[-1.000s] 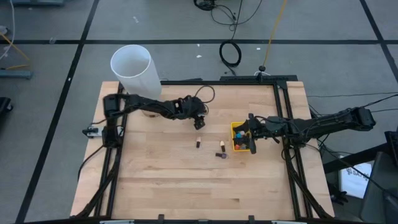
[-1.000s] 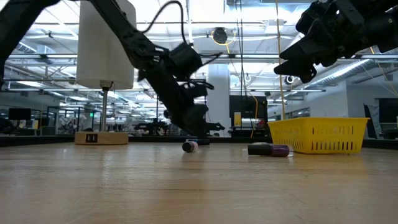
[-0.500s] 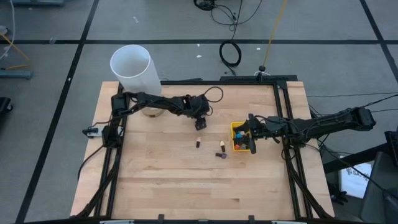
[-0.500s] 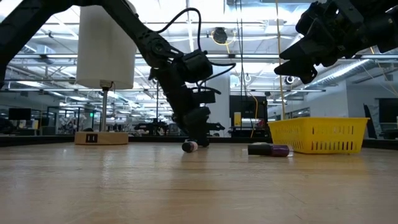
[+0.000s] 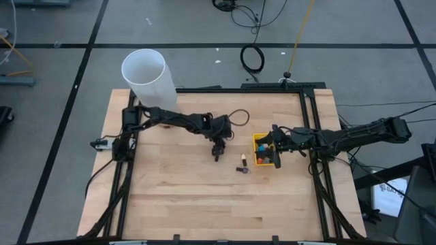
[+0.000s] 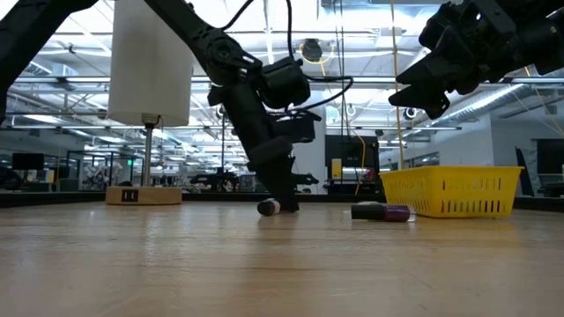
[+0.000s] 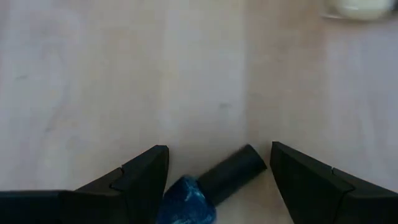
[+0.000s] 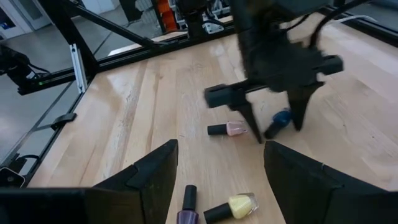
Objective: Pick & Place Nail Polish
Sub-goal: Put the dark blue nail polish into the yellow bin
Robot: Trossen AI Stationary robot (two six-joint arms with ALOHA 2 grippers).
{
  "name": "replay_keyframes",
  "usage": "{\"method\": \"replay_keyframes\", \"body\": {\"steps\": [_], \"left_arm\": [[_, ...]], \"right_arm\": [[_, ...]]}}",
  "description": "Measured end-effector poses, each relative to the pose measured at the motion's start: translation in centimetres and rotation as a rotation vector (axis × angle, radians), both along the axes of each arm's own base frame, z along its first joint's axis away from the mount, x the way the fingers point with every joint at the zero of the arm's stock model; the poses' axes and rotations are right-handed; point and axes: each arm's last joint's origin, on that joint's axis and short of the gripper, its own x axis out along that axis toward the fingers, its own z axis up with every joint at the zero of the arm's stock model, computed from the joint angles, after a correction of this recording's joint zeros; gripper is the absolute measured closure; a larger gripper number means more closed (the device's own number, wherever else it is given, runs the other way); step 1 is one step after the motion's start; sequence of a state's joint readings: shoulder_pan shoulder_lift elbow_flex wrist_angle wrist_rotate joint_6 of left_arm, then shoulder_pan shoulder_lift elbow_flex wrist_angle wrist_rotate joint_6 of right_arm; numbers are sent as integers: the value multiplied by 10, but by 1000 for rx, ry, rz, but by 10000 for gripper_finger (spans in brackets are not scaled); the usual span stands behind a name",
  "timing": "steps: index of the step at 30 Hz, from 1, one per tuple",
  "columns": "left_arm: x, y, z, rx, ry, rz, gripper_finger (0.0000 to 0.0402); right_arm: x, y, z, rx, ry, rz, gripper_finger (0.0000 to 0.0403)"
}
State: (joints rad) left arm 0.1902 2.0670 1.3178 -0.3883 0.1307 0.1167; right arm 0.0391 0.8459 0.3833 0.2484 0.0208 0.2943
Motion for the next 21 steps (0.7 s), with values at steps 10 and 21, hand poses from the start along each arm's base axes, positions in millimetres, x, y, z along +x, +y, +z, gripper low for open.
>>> {"method": "replay_keyframes", "body": {"steps": [10,21], "left_arm": [[1,-21,-1,85,38,-78,124],[6,-10,14,438,-21,-3,124]], "right_arm": [[0,0,-2,-1,16,0,177],[-1,0,-2,-1,22,1,179]]}}
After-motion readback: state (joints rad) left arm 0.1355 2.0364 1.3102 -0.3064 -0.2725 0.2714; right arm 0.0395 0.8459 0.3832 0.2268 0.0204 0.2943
